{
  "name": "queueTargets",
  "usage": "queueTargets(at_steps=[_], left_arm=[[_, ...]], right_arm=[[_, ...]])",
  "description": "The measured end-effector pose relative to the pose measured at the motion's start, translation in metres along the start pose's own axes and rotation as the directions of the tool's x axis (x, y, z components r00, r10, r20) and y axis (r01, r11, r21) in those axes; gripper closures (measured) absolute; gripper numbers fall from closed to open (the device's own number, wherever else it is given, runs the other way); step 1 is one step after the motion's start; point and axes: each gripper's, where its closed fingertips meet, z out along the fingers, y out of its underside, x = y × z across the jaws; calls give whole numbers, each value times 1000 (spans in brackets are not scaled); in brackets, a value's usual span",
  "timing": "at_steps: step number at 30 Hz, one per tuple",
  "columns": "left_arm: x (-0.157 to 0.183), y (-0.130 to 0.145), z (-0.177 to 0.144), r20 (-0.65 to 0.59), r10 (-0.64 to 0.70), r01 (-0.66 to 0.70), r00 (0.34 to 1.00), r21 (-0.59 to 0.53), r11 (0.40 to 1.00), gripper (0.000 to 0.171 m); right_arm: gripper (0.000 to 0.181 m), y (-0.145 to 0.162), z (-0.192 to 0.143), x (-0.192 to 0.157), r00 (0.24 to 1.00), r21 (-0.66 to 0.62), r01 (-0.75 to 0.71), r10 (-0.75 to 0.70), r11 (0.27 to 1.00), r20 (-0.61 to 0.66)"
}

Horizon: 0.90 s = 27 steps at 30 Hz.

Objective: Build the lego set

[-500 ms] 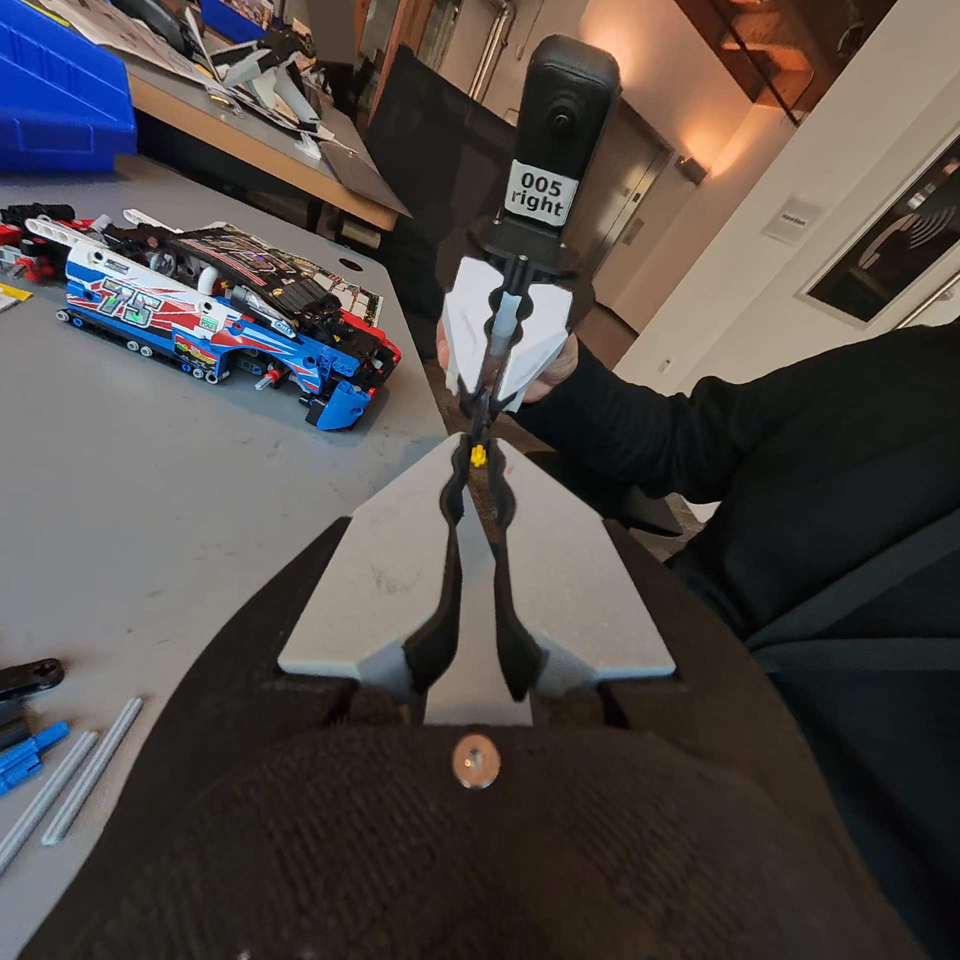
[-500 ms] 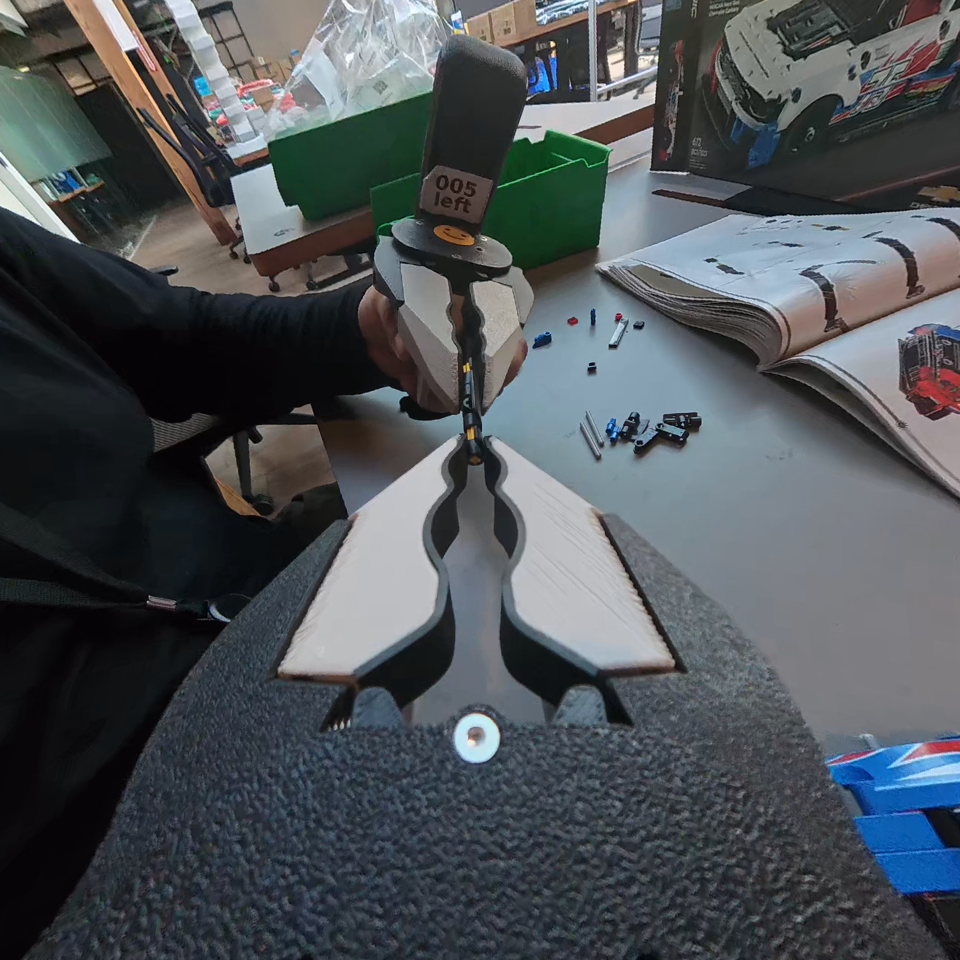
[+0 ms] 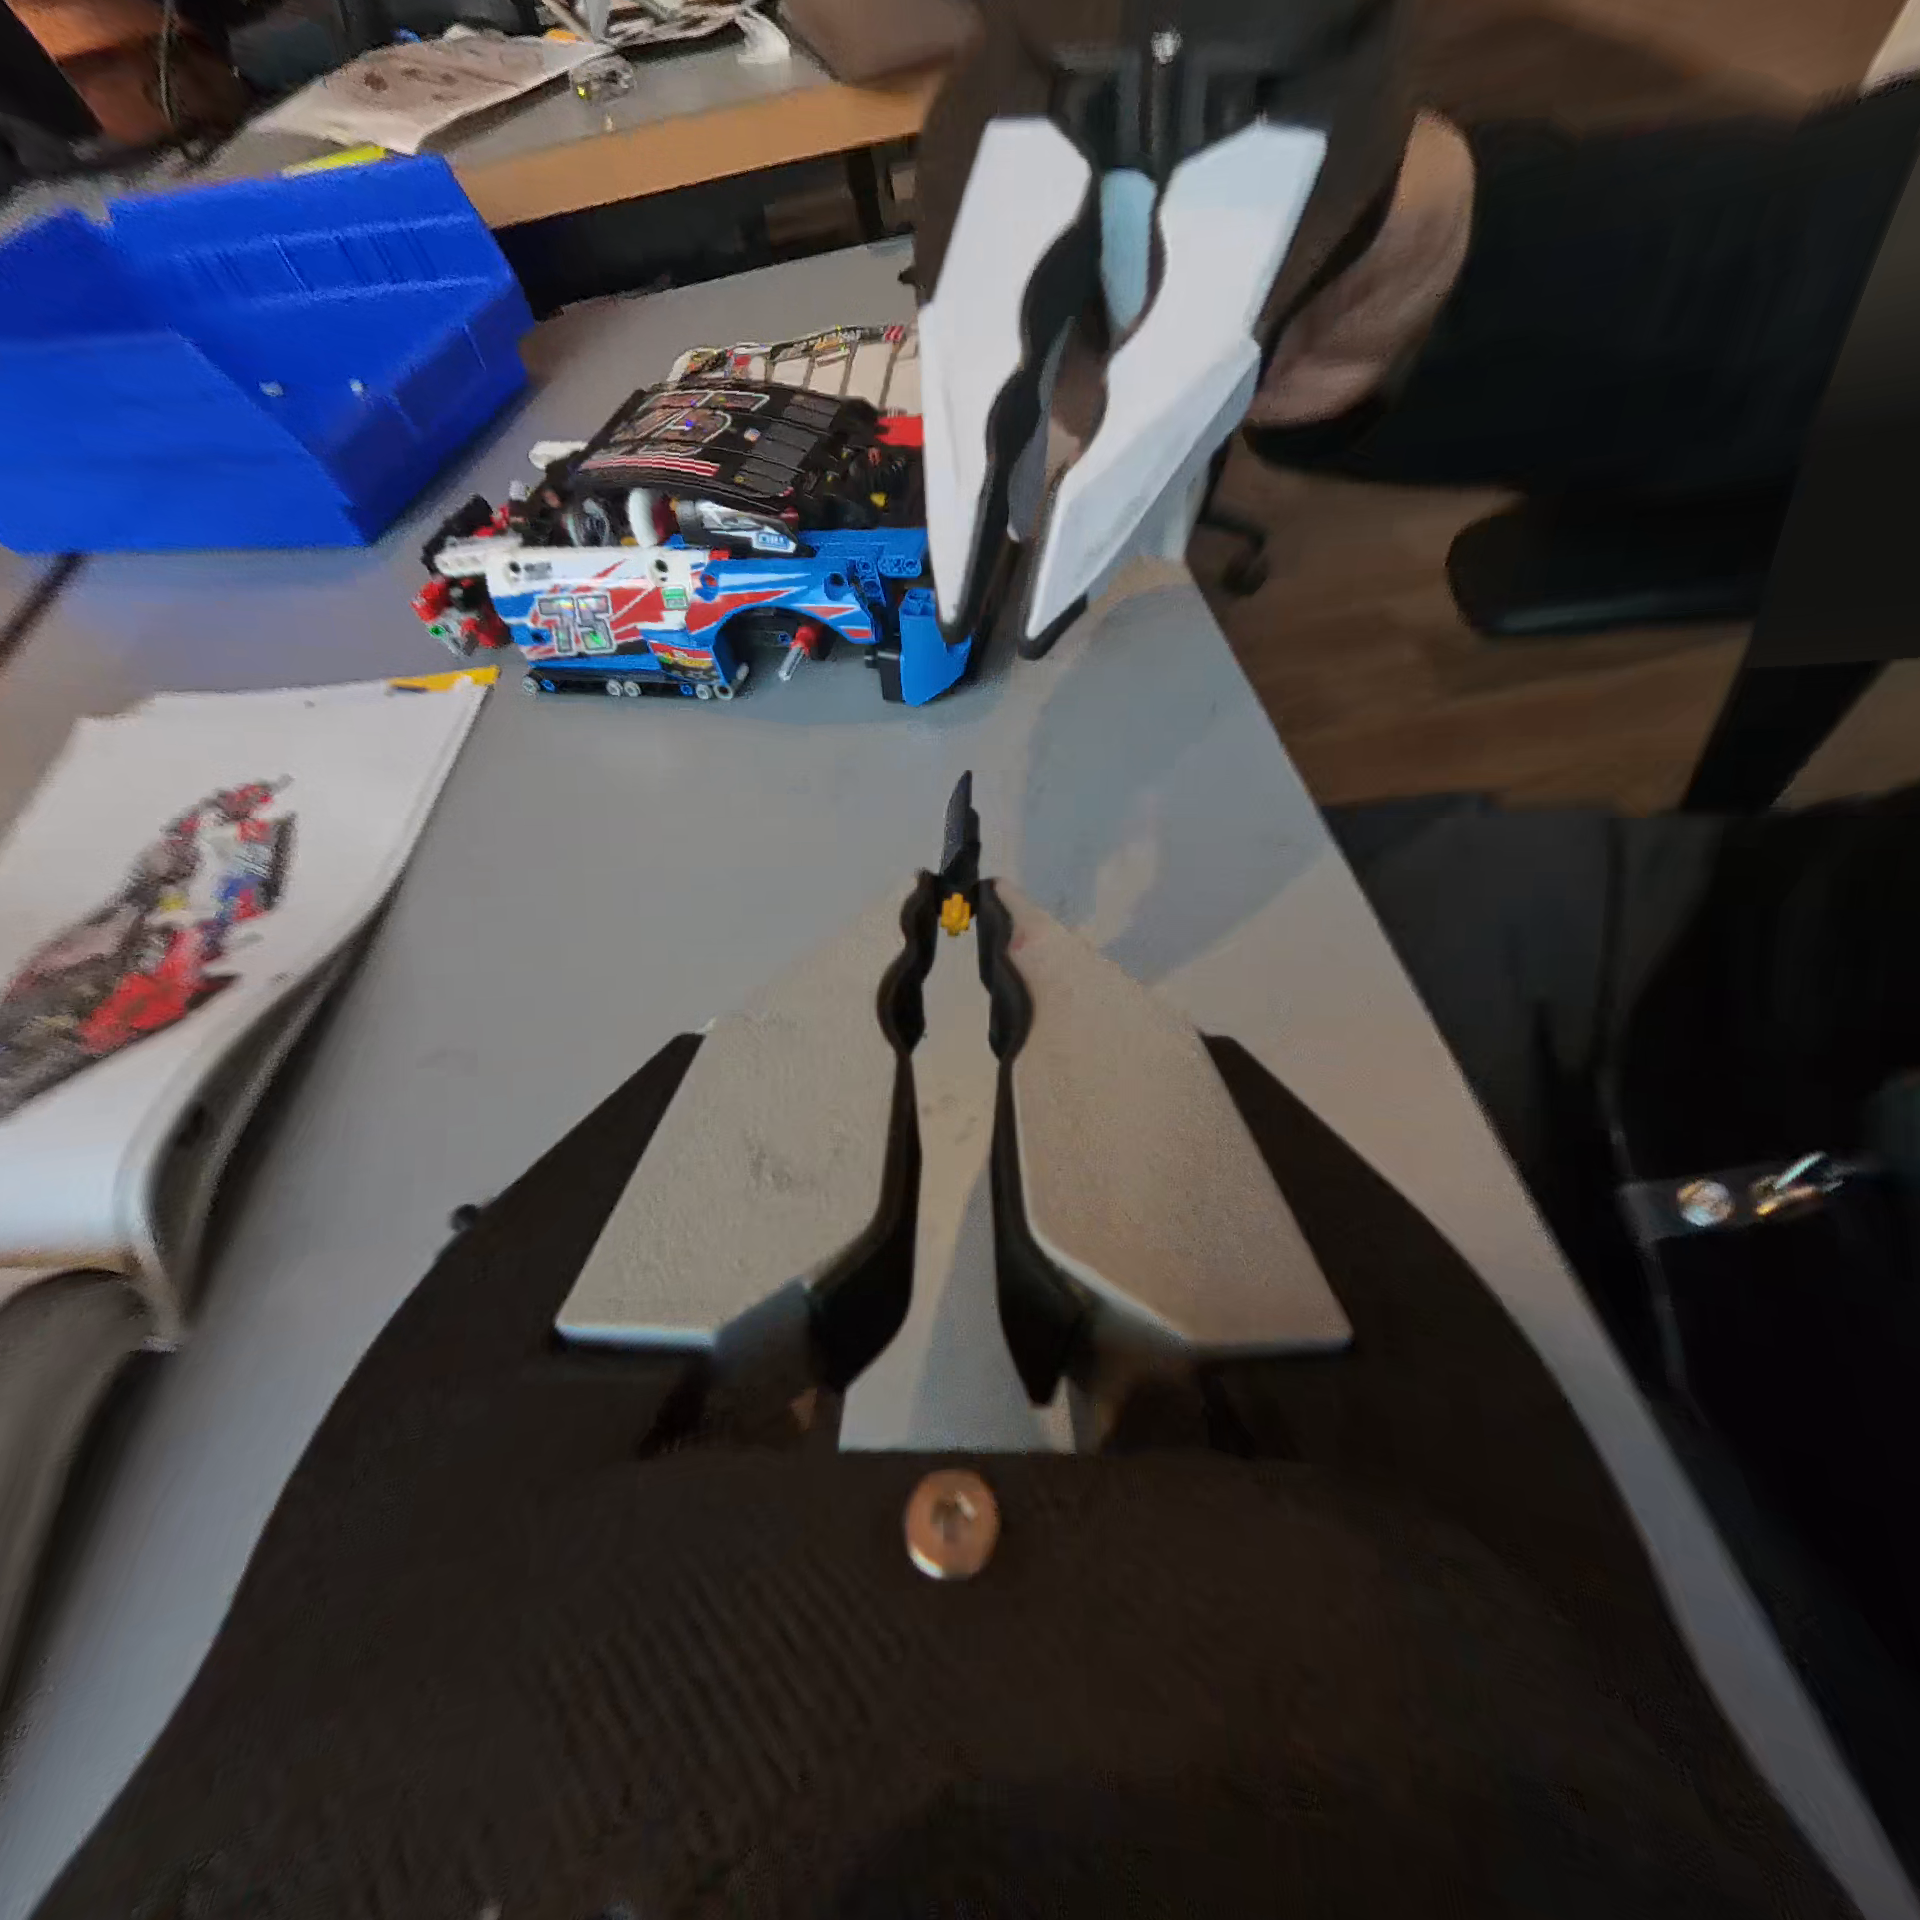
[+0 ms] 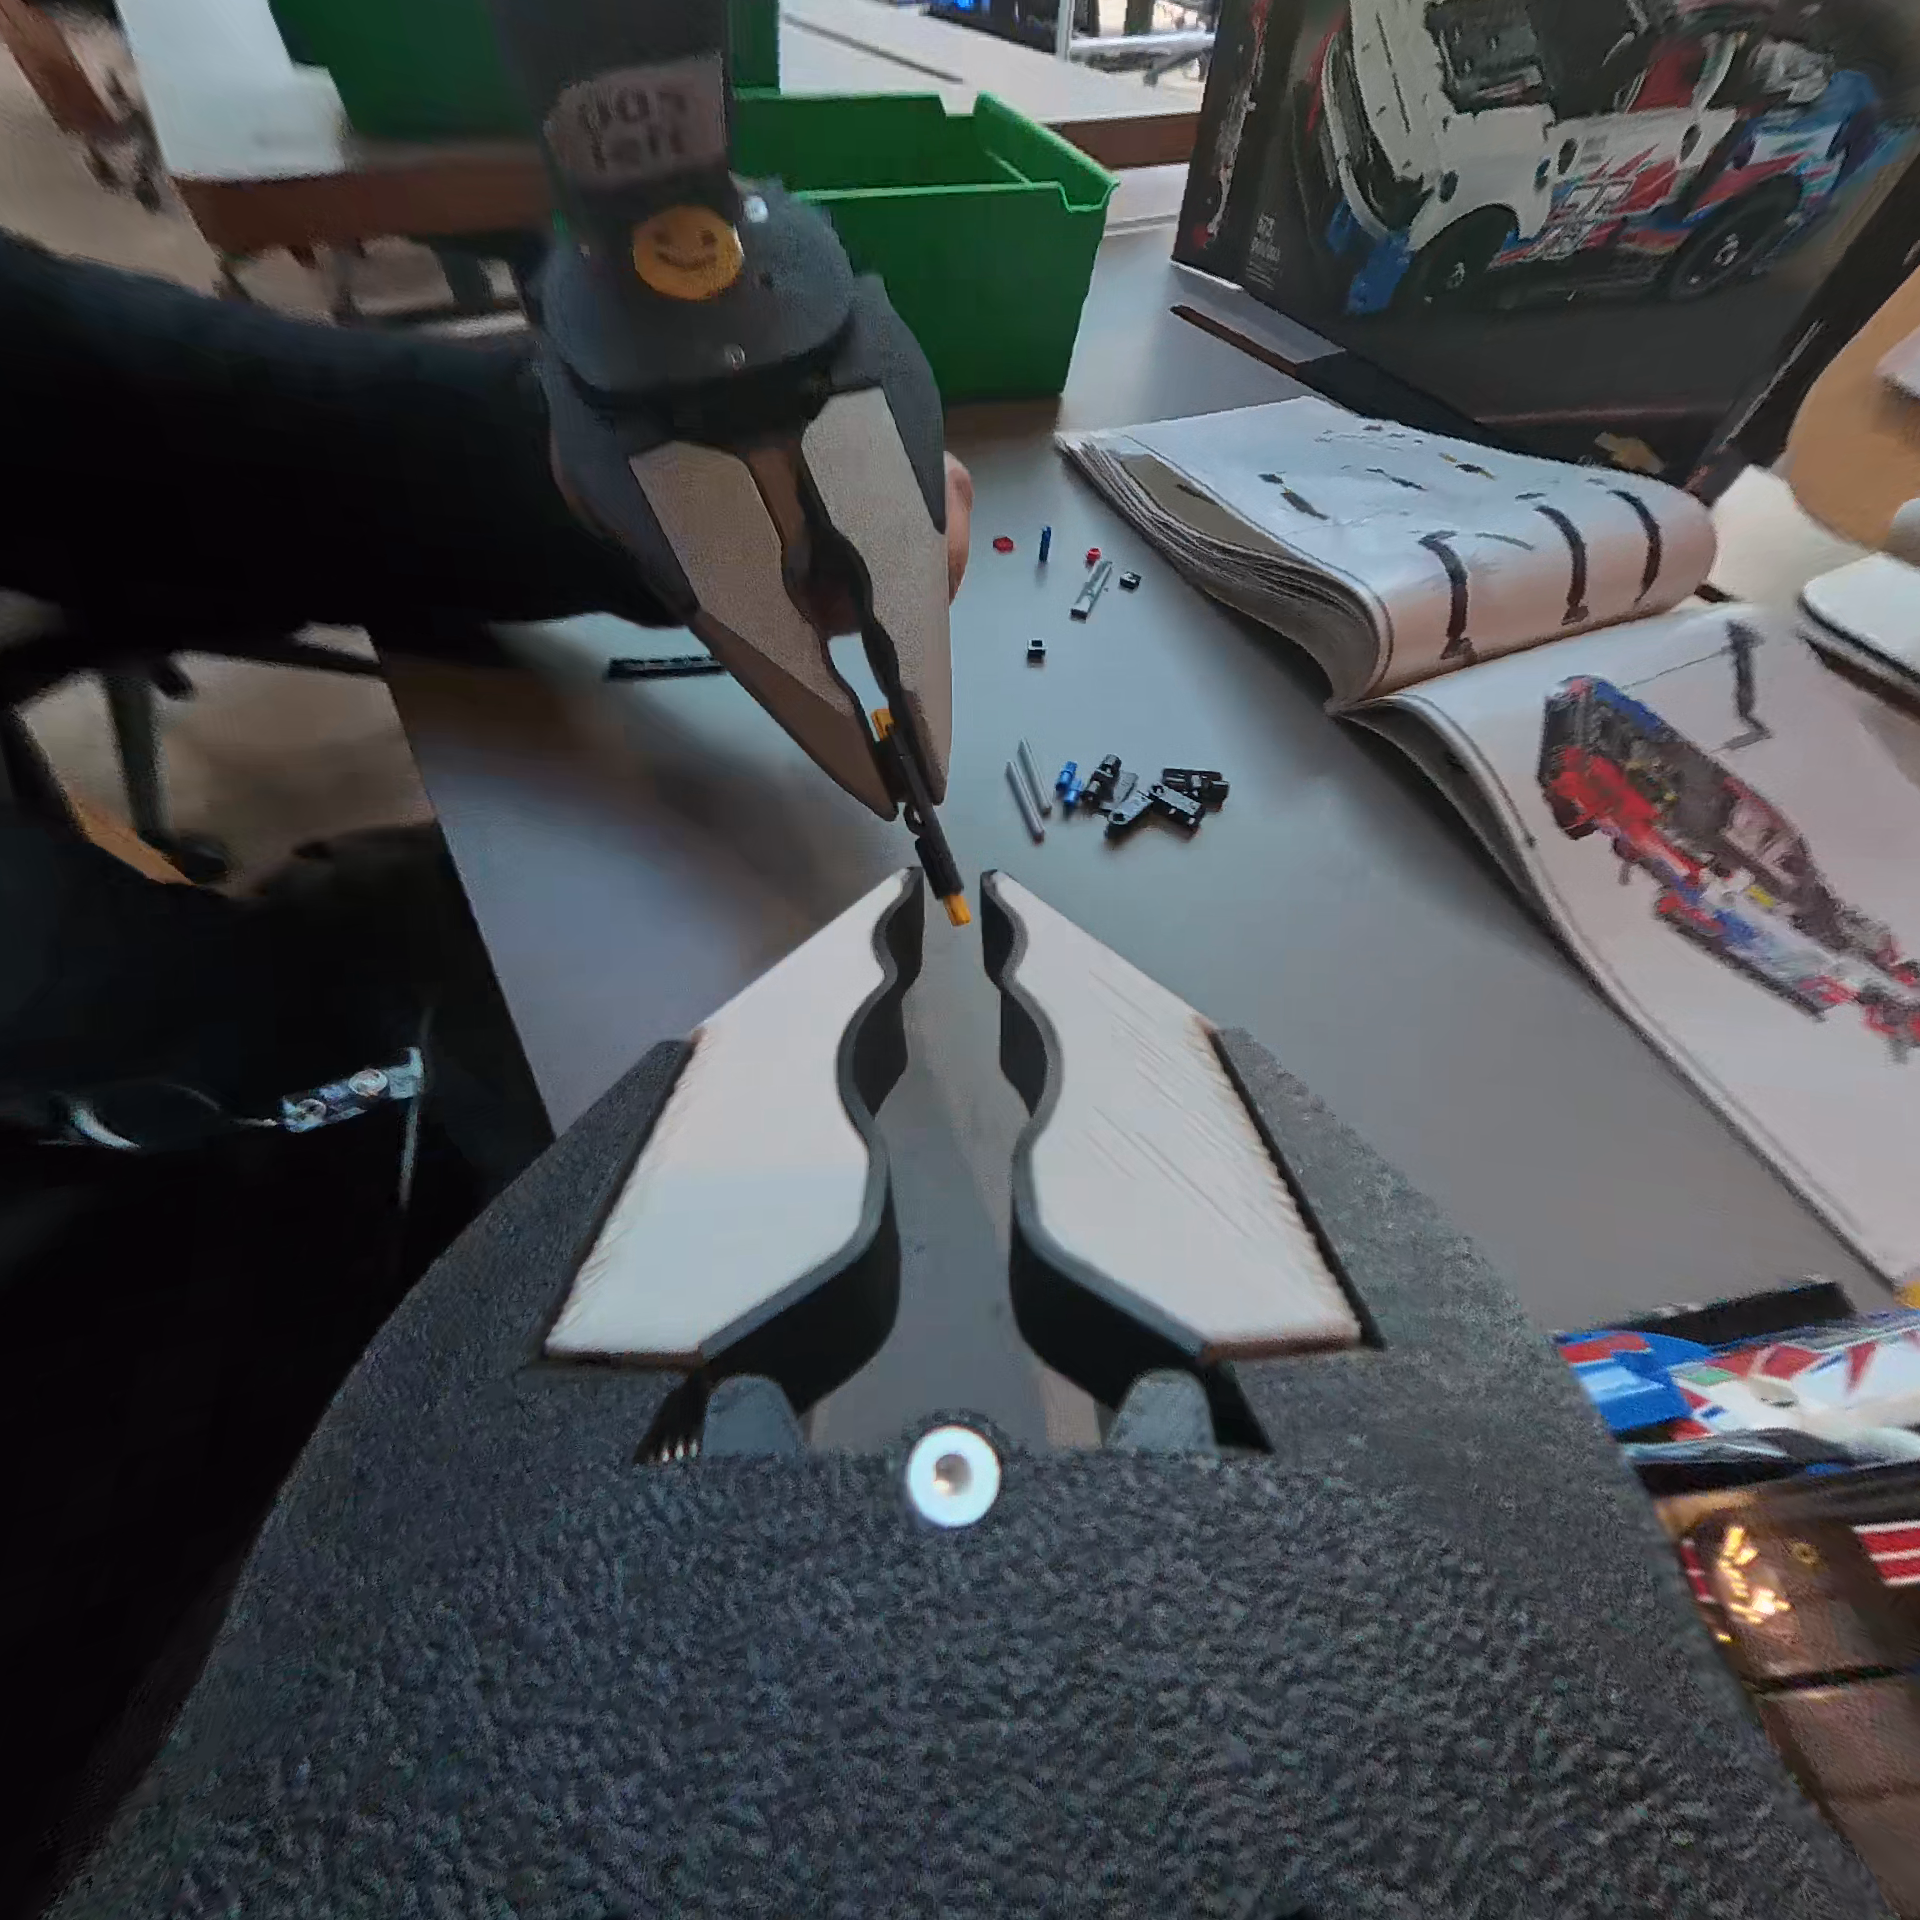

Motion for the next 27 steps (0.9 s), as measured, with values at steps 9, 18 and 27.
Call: queueTargets(at_steps=[9, 18, 27], left_arm=[[16, -1, -2, 71, 421, -415, 904, -81, 906, 168], [5, 59, 16, -6, 797, -688, 604, -509, 517, 166], [11, 70, 20, -33, 743, -656, 669, -496, 569, 157]], right_arm=[[175, 16, 32, -15, 844, -222, 479, -515, 849, -150], [168, 62, 51, -7, 785, -399, 527, -610, 751, -111], [181, 83, 49, 9, 732, -521, 539, -674, 662, -100]])
